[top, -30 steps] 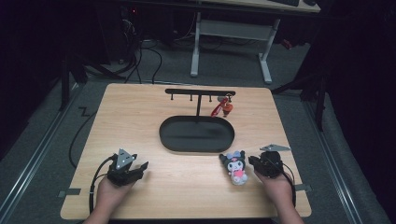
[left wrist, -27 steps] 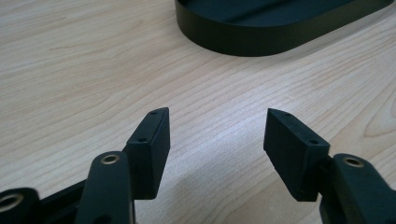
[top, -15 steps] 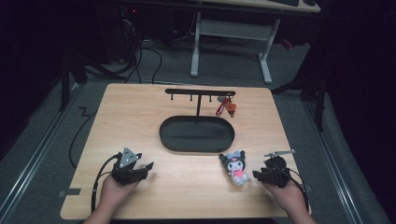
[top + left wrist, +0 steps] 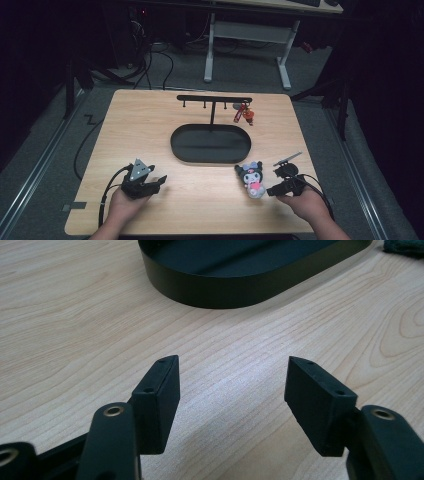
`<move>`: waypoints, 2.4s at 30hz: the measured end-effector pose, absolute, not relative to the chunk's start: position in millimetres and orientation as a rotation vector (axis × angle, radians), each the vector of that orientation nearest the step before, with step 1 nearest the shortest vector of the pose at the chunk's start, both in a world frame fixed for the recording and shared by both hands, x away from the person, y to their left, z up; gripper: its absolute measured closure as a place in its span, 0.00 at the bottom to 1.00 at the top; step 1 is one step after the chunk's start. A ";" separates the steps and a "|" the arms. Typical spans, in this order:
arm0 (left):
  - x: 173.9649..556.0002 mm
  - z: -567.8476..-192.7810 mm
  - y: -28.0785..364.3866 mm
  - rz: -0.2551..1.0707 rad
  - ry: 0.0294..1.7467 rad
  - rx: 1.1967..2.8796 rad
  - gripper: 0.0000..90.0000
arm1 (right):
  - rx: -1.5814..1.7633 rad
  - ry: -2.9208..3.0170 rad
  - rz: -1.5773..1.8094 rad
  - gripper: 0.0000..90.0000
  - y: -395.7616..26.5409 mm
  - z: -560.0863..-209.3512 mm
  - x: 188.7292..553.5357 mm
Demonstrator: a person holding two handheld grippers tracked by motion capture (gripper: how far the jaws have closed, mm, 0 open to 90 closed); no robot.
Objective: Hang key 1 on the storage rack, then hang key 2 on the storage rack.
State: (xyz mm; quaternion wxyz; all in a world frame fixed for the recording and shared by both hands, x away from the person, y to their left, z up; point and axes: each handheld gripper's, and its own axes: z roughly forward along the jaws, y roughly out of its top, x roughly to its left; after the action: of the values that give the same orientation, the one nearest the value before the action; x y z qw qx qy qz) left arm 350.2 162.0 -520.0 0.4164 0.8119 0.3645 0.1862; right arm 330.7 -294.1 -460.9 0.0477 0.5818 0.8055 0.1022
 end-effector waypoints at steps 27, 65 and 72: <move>350.3 -521.1 160.6 0.473 0.893 2.065 0.43 | 1.766 2.574 0.267 0.23 -235.4 -475.8 350.4; 351.1 -515.7 160.8 0.458 0.863 2.008 0.32 | 1.614 2.660 0.260 0.54 -235.8 -434.8 358.9; 350.4 -517.6 162.8 0.455 0.873 2.030 0.28 | 1.587 2.699 0.276 0.54 -221.0 -415.2 372.6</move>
State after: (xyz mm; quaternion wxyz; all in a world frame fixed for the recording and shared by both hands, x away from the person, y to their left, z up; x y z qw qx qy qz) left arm 350.4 162.8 -517.6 0.4284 0.8131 0.3495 0.1821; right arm 372.6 -221.0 -415.2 -0.0008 0.5049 0.8587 0.0879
